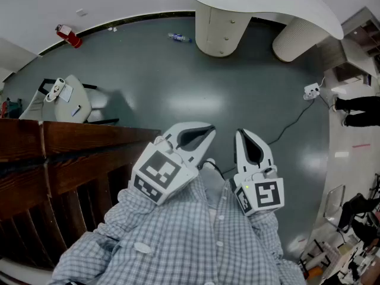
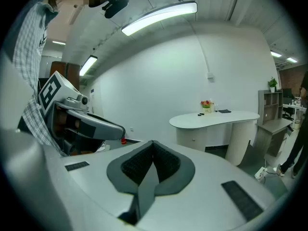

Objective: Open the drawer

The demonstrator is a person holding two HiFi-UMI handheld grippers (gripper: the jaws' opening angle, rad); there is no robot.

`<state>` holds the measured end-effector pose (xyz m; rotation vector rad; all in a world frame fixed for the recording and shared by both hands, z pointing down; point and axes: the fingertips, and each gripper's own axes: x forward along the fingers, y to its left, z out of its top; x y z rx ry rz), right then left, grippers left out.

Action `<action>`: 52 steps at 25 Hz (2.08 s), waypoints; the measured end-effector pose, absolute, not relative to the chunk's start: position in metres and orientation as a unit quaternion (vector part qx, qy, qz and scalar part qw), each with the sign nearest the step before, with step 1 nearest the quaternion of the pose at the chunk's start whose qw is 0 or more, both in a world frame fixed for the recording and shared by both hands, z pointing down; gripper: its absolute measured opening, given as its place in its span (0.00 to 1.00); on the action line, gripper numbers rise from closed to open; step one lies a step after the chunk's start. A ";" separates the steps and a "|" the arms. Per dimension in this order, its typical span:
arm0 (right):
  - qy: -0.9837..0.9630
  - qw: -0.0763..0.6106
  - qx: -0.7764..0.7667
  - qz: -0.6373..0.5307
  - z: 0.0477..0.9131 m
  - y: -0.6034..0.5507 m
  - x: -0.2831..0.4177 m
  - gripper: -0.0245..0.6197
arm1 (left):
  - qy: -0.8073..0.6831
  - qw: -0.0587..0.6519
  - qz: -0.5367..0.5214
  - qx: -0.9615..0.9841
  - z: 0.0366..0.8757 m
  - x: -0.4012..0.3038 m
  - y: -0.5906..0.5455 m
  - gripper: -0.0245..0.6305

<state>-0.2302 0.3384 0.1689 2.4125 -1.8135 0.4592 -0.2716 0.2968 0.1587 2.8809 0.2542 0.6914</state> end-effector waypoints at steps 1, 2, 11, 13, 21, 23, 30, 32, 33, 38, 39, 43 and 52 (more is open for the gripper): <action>-0.594 0.044 0.789 0.150 0.169 0.338 -0.230 0.05 | 0.085 0.084 0.232 0.965 0.159 -0.271 0.297 0.04; -0.594 0.044 0.789 0.150 0.170 0.338 -0.230 0.05 | 0.085 0.084 0.232 0.965 0.160 -0.270 0.298 0.04; -0.598 0.059 0.787 0.143 0.169 0.331 -0.238 0.05 | 0.089 0.083 0.230 0.966 0.158 -0.274 0.293 0.04; -0.594 0.058 0.789 0.146 0.169 0.330 -0.239 0.05 | 0.089 0.084 0.228 0.966 0.158 -0.275 0.290 0.04; -0.568 0.052 0.806 0.157 0.170 0.323 -0.244 0.05 | 0.096 0.084 0.222 0.967 0.156 -0.286 0.272 0.04; -0.562 0.053 0.811 0.158 0.170 0.321 -0.248 0.05 | 0.098 0.085 0.221 0.967 0.157 -0.289 0.267 0.04; -0.539 0.052 0.824 0.168 0.182 0.318 -0.267 0.05 | 0.114 0.082 0.221 0.965 0.164 -0.304 0.257 0.04; -0.534 0.051 0.826 0.170 0.184 0.315 -0.274 0.05 | 0.120 0.080 0.218 0.965 0.164 -0.308 0.254 0.04; -0.533 0.051 0.827 0.170 0.184 0.314 -0.277 0.05 | 0.122 0.079 0.217 0.965 0.163 -0.309 0.252 0.04; -0.517 0.050 0.837 0.172 0.182 0.316 -0.273 0.05 | 0.130 0.081 0.215 0.964 0.160 -0.309 0.248 0.04; -0.515 0.046 0.838 0.173 0.182 0.317 -0.270 0.05 | 0.130 0.081 0.215 0.964 0.160 -0.308 0.248 0.04; -0.515 0.047 0.837 0.176 0.187 0.317 -0.254 0.05 | 0.122 0.084 0.217 0.965 0.165 -0.298 0.244 0.04; -0.548 0.053 0.814 0.183 0.197 0.299 -0.208 0.05 | 0.087 0.097 0.227 0.965 0.174 -0.253 0.231 0.04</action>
